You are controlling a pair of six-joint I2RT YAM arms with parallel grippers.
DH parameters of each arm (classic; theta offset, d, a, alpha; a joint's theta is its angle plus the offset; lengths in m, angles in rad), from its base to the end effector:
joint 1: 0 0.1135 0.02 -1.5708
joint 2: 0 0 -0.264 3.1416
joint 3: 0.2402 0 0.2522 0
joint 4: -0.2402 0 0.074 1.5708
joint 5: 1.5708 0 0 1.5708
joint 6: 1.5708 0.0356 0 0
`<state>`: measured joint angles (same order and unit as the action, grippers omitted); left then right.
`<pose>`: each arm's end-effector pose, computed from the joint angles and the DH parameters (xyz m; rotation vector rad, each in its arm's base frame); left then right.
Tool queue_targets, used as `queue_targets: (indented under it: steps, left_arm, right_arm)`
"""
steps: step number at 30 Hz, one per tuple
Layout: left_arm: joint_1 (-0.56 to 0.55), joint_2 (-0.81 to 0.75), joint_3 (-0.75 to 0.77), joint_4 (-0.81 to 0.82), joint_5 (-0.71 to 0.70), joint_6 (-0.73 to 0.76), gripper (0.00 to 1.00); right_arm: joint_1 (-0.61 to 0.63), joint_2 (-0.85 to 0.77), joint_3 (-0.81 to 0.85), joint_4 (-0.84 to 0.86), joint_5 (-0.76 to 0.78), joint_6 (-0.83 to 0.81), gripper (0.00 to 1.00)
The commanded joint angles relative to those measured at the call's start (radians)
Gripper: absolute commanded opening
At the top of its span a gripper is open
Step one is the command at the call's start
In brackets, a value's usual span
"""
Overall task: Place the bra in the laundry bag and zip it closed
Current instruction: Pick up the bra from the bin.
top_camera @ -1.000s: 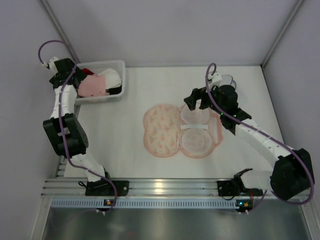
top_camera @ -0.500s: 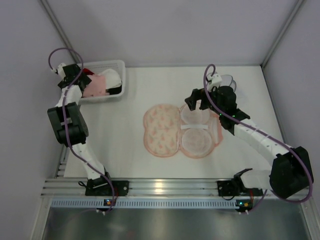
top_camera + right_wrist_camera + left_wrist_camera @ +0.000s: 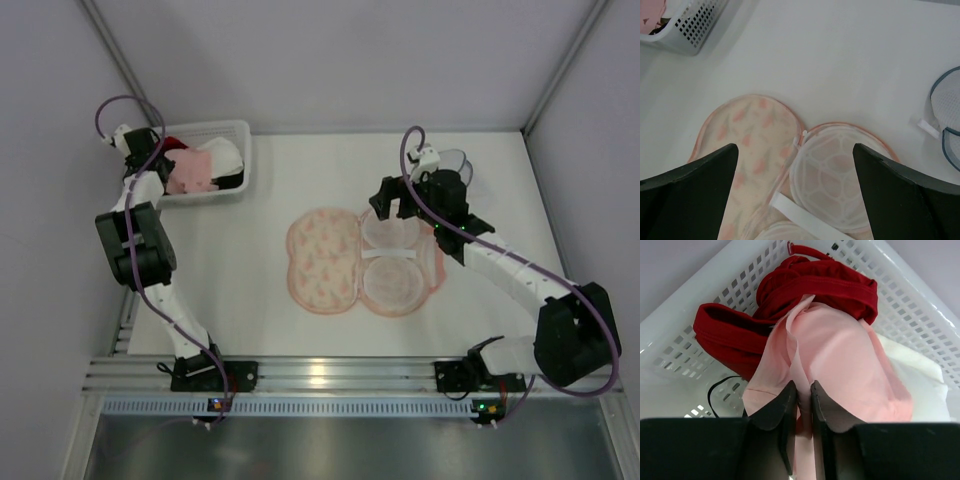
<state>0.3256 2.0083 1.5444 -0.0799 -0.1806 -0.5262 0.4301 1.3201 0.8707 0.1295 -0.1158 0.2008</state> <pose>0.4443 0.1567 0.2403 -0.9665 1.8706 0.0707 0.2755 0.1309 0.2825 -0.2999 1.9012 0.5368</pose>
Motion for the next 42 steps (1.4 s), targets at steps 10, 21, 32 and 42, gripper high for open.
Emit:
queue_targets:
  steps: [10,21,32,42]
  left_arm:
    - [0.007,-0.164,-0.003,0.106,0.144,-0.018,0.00]
    - [-0.045,-0.417,-0.035,0.103,0.282,-0.228,0.00]
    - [-0.296,-0.407,0.267,-0.014,0.323,-0.261,0.00]
    - [-0.534,-0.200,0.663,-0.135,0.402,-0.190,0.00]
  right_arm:
    - [0.006,0.014,0.076,0.039,-0.008,-0.005,0.99]
    - [0.007,0.008,0.076,0.041,-0.035,0.035,0.99]
    - [-0.002,-0.059,0.061,-0.085,0.215,0.123,0.99]
    - [-0.142,-0.173,0.007,-0.171,0.182,0.193,0.99]
